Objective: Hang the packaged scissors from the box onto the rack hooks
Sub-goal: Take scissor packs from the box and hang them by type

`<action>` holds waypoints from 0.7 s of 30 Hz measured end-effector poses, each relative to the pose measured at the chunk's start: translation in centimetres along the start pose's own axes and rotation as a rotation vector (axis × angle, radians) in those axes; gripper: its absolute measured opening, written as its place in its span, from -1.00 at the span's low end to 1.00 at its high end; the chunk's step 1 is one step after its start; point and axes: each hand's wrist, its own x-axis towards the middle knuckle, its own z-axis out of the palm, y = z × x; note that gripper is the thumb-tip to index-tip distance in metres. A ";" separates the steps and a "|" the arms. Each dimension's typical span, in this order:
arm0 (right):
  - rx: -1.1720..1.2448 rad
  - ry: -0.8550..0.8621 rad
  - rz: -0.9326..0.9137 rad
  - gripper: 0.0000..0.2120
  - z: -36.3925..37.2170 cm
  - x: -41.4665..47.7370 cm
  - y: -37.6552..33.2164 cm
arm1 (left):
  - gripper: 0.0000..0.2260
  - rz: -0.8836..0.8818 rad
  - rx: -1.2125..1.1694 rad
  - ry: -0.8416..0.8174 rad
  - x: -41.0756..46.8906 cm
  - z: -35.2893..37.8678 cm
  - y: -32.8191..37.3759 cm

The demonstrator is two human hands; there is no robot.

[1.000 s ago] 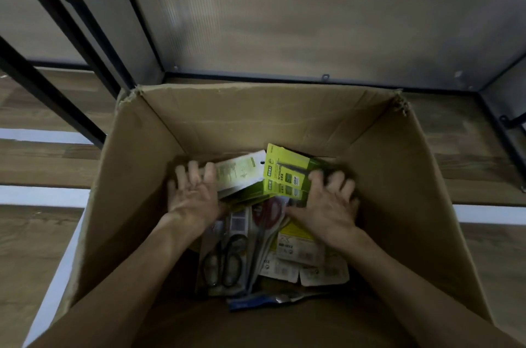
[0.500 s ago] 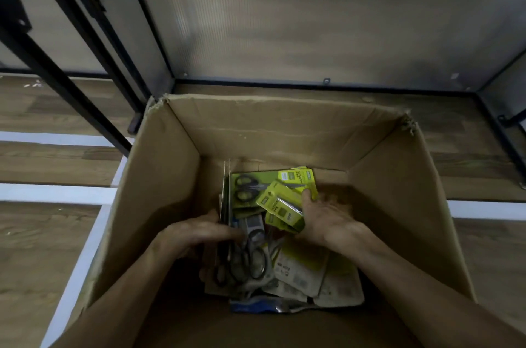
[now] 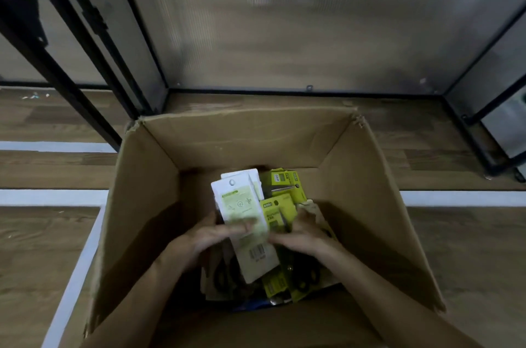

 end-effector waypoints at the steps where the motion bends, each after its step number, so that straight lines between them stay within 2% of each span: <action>1: 0.011 -0.018 -0.055 -0.06 0.3 -0.2 -0.3 | -0.32 0.009 0.036 -0.001 0.0 0.5 0.0; 3: 0.138 -0.168 -0.149 -0.13 1.2 0.2 -0.8 | -0.22 0.007 0.076 0.035 0.0 0.5 -0.1; 5: 0.267 -0.157 -0.105 -0.31 1.4 -0.4 -0.7 | -0.17 -0.005 0.015 0.065 -0.1 0.2 -0.1; 6: 0.296 -0.174 -0.100 -0.36 1.3 -0.6 -0.9 | -0.23 0.003 -0.001 0.049 -0.4 0.3 0.3; 8: 0.343 -0.196 -0.162 -0.29 0.9 -1.1 -1.0 | -0.55 0.052 -0.010 0.019 -1.1 1.0 1.2; 10: 0.403 -0.155 -0.244 -0.30 0.4 -1.6 -1.2 | -0.70 0.105 -0.030 0.054 -1.2 1.5 2.0; 12: 0.437 -0.111 -0.292 -0.46 0.2 -1.7 -1.7 | -0.74 0.139 -0.088 0.088 -1.2 1.6 2.9; 17: 0.593 -0.042 -0.436 -0.35 -0.2 -2.4 -4.5 | -0.75 0.169 -0.193 0.109 -1.9 0.4 5.9; 21: 0.641 -0.028 -0.503 -0.44 -0.8 -4.6 -6.5 | -0.78 0.202 -0.230 0.160 -3.3 -0.1 7.9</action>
